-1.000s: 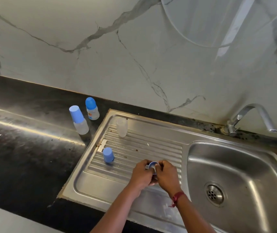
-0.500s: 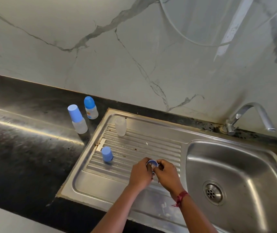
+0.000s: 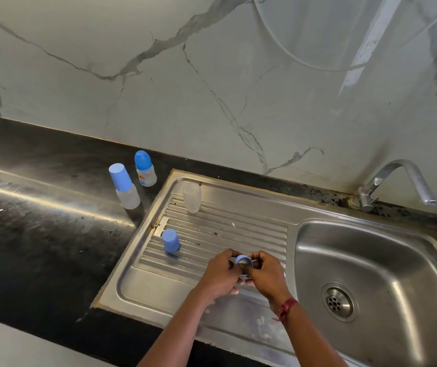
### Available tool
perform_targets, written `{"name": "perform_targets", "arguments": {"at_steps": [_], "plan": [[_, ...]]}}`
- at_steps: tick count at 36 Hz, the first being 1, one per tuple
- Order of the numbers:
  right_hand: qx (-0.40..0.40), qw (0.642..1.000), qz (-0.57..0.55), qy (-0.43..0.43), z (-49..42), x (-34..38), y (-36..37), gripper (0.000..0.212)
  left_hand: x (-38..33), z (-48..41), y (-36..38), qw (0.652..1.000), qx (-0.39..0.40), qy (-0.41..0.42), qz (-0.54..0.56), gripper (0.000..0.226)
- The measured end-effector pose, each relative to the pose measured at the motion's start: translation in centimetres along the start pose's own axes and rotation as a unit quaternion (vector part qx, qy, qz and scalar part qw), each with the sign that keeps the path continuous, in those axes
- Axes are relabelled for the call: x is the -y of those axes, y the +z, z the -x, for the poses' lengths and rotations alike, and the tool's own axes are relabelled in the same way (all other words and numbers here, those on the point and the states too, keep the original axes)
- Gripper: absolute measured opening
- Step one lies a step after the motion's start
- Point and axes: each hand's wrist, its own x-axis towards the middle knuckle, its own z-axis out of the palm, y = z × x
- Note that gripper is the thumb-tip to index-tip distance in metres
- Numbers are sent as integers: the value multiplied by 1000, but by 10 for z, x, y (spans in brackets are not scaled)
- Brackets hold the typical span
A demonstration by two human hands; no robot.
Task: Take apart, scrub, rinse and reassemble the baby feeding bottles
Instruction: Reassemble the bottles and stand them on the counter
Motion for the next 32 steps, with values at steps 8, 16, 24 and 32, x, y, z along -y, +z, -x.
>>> {"name": "perform_targets", "arguments": {"at_steps": [8,16,24,32], "plan": [[55,998,-17,-3,6,6,1,16,9,-3,-2,989,-95,64,-95,6],[-29,995,54,-77,6,3,4,14,12,-4,6,983,-105,108,-105,10],[-118,971,114,-173,1,-7,4,15,7,-2,2,992,-57,78,80,19],[-86,954,128,-257,10,2,5,25,11,-3,3,926,-181,287,-163,30]]}}
